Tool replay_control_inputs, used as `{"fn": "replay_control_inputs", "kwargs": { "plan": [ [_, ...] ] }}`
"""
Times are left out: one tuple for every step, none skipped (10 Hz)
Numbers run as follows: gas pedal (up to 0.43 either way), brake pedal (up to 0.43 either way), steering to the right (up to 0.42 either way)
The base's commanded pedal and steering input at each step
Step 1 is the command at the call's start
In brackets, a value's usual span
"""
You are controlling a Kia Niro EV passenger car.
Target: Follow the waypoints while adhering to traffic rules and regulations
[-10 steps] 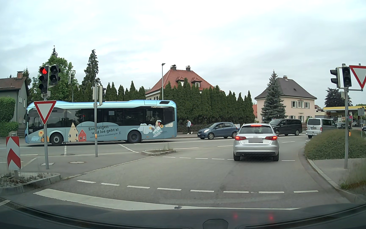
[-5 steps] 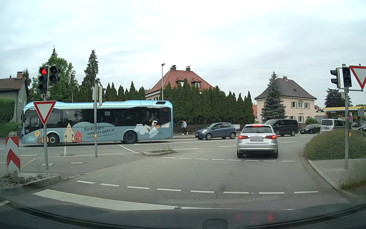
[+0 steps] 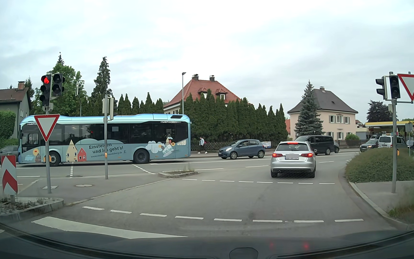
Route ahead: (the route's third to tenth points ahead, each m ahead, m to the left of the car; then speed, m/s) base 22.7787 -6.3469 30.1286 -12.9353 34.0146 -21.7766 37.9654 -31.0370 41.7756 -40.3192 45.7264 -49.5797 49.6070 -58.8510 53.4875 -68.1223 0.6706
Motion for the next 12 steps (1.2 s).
{"fn": "replay_control_inputs", "kwargs": {
  "plan": [
    [0.079, 0.0, 0.061],
    [0.059, 0.0, 0.061],
    [0.008, 0.0, 0.06],
    [0.0, 0.0, 0.058],
    [0.0, 0.0, 0.057],
    [0.0, 0.0, 0.057],
    [0.059, 0.0, 0.056],
    [0.067, 0.0, 0.057],
    [0.067, 0.0, 0.061],
    [0.067, 0.0, 0.067],
    [0.067, 0.0, 0.076],
    [0.067, 0.0, 0.086]
  ]
}}
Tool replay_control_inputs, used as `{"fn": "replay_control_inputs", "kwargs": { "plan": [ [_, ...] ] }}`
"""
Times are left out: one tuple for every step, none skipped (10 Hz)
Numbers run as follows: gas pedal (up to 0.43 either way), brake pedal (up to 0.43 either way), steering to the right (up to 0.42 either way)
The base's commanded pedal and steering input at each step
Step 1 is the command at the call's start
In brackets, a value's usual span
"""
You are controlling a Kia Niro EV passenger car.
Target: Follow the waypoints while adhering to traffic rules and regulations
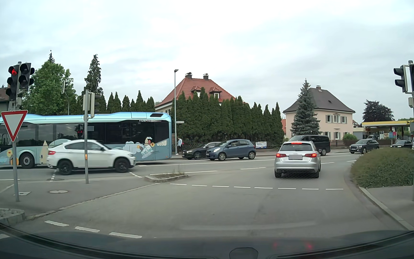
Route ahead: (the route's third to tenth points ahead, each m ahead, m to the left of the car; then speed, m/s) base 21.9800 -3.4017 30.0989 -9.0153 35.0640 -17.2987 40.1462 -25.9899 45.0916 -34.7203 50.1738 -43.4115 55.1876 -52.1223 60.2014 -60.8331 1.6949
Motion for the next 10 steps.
{"fn": "replay_control_inputs", "kwargs": {
  "plan": [
    [0.067, 0.0, 0.093],
    [0.067, 0.0, 0.099],
    [0.059, 0.0, 0.103],
    [0.059, 0.0, 0.108],
    [0.059, 0.0, 0.112],
    [0.059, 0.0, 0.116],
    [0.039, 0.0, 0.118],
    [0.02, 0.0, 0.117],
    [0.0, 0.0, 0.116],
    [0.0, 0.0, 0.112]
  ]
}}
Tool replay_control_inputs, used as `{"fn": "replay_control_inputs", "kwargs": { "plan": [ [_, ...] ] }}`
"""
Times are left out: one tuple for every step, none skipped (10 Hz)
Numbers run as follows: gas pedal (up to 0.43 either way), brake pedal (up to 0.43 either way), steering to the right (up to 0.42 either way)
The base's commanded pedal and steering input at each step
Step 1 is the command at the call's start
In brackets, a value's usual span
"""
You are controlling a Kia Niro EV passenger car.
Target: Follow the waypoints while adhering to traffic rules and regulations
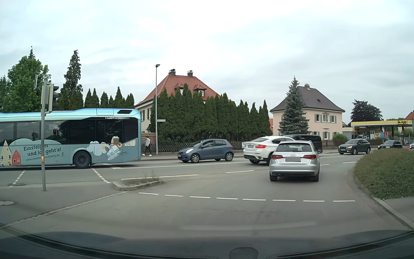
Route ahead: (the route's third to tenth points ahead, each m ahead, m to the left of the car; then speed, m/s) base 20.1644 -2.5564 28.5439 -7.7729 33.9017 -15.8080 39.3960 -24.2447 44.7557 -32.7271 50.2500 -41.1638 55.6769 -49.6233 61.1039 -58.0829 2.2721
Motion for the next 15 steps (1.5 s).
{"fn": "replay_control_inputs", "kwargs": {
  "plan": [
    [0.0, 0.0, 0.109],
    [0.0, 0.0, 0.105],
    [0.0, 0.0, 0.101],
    [0.0, 0.0, 0.1],
    [0.0, 0.0, 0.1],
    [0.0, 0.0, 0.1],
    [0.0, 0.0, 0.101],
    [0.0, 0.0, 0.103],
    [0.0, 0.0, 0.106],
    [0.0, 0.0, 0.112],
    [0.0, 0.0, 0.119],
    [0.0, 0.006, 0.126],
    [0.0, 0.024, 0.131],
    [0.0, 0.079, 0.136],
    [0.0, 0.116, 0.139]
  ]
}}
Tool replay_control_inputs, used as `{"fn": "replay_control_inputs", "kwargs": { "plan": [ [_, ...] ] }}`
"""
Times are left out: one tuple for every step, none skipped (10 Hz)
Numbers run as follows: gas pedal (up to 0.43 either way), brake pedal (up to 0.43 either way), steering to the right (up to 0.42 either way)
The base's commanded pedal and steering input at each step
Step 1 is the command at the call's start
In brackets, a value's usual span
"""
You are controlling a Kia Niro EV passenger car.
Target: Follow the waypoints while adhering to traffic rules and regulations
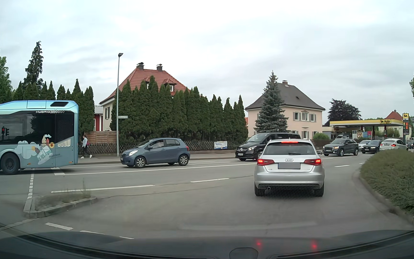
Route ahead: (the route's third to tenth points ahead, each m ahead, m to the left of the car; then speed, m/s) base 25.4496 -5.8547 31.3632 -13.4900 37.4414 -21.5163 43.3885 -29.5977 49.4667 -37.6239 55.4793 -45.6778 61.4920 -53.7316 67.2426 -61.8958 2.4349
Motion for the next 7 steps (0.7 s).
{"fn": "replay_control_inputs", "kwargs": {
  "plan": [
    [0.0, 0.134, 0.14],
    [0.0, 0.159, 0.14],
    [0.0, 0.189, 0.139],
    [0.0, 0.195, 0.138],
    [0.0, 0.195, 0.135],
    [0.0, 0.201, 0.132],
    [0.0, 0.207, 0.132]
  ]
}}
